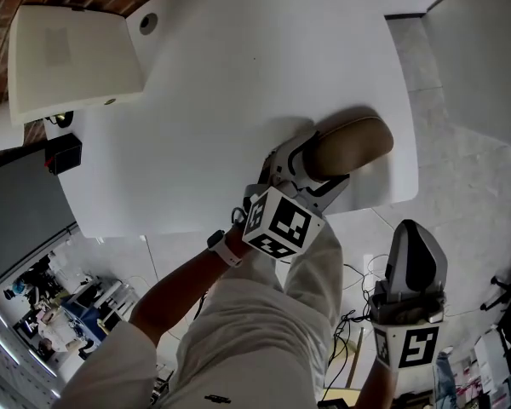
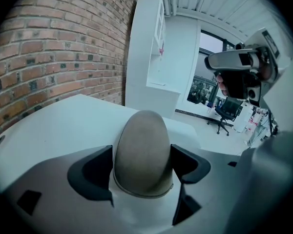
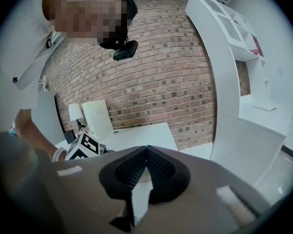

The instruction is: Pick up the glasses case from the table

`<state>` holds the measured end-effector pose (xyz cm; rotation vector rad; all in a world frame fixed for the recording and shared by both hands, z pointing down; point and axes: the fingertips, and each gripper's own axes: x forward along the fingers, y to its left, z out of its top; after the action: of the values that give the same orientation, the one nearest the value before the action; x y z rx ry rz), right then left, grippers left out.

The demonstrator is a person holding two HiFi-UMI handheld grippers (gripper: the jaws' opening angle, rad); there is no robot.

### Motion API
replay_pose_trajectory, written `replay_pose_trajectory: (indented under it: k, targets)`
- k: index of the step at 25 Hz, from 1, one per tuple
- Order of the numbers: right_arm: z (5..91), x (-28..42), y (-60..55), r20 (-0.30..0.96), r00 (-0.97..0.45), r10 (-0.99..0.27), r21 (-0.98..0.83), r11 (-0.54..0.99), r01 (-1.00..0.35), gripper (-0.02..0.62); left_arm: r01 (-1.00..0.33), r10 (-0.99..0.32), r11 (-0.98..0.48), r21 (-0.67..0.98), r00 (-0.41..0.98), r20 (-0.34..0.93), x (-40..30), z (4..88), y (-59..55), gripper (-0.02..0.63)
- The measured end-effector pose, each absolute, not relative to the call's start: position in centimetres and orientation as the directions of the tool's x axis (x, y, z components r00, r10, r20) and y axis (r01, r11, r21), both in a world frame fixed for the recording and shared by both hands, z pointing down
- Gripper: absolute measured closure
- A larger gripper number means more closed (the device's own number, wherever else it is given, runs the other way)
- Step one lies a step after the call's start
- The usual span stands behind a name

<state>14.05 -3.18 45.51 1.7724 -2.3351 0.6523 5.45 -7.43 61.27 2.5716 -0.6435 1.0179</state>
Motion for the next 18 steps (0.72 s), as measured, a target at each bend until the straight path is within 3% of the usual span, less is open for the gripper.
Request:
replay_pose_trajectory:
  k: [18]
  targets:
    - [46.2, 15.6, -3.7, 0.361, -0.274, -0.892, -0.276, 0.178, -0.945, 0.584, -0.48, -0.272, -0.871, 0.105, 0.65, 0.71, 7.0, 62.2, -8.4, 0.235]
